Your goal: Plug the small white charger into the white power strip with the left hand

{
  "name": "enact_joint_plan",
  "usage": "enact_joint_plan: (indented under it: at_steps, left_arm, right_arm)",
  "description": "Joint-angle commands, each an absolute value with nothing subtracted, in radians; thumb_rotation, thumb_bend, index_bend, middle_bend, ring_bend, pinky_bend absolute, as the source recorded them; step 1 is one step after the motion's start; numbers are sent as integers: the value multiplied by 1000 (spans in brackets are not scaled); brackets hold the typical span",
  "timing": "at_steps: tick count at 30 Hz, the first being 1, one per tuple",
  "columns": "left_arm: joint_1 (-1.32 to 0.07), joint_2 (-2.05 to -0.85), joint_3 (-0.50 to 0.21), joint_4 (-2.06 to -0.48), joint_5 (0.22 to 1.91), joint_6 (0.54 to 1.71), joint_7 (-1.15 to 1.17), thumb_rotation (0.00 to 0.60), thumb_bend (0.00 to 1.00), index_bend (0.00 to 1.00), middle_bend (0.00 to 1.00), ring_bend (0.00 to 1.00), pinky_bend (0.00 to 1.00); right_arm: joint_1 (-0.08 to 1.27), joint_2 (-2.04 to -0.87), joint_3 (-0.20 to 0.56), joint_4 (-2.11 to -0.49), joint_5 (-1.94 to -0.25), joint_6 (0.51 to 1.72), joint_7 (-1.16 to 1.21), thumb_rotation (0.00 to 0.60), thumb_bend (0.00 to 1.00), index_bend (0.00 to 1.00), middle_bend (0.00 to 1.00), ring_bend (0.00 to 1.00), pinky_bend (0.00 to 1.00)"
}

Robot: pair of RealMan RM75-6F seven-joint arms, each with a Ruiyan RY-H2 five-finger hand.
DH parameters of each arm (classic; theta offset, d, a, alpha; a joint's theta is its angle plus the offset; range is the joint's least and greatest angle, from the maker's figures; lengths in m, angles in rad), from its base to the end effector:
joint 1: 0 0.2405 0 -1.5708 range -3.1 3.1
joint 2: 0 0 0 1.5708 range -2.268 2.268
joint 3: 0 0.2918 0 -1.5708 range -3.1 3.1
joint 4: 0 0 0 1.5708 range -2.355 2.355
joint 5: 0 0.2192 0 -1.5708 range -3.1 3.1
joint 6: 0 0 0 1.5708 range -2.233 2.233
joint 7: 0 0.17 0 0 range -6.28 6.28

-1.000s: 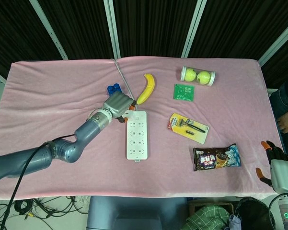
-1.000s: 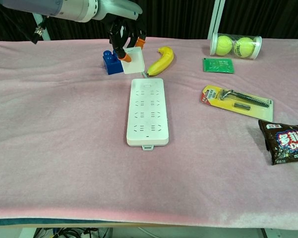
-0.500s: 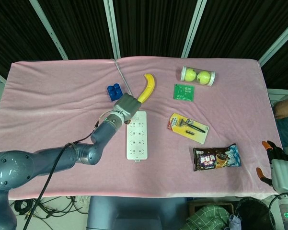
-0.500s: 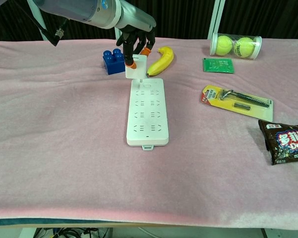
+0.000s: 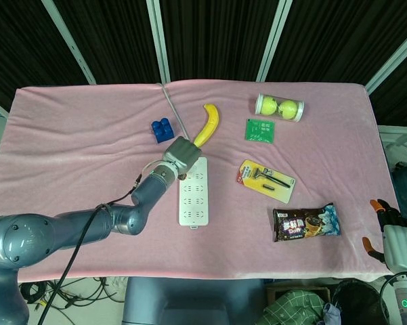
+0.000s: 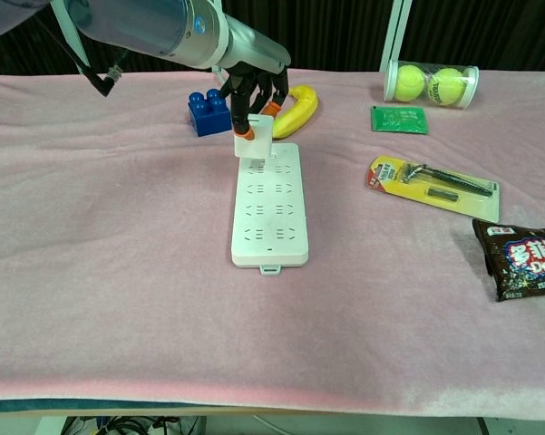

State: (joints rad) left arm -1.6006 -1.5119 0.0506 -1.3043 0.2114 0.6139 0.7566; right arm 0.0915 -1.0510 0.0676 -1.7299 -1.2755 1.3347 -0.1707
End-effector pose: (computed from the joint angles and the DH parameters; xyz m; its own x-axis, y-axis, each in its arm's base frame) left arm 0.0191 0.4962 -0.0517 0.8292 0.2581 0.4958 0.5476 -0.5528 -0.6281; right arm -0.3664 -0.2099 0.1699 0.4523 -0.1638 0.8767 -0.8623 0.1709 0.4767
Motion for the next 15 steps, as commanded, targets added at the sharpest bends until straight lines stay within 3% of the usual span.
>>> enact_joint_plan:
  at_steps: [1,15]
  left_arm:
    - [-1605,-1520,58,-1298,212,615,759,600,402,595,618,459,523]
    - [-1611,-1534,73,-1283,203,626,753,600,402,596,617,459,523]
  right_arm:
    - [91,-1051,68,-1730,-1277,1337,-171,600,247,120,92,156,267]
    - [91,-1053,67,-1729,-1278,1340,-173,600,248,120,92,156,267]
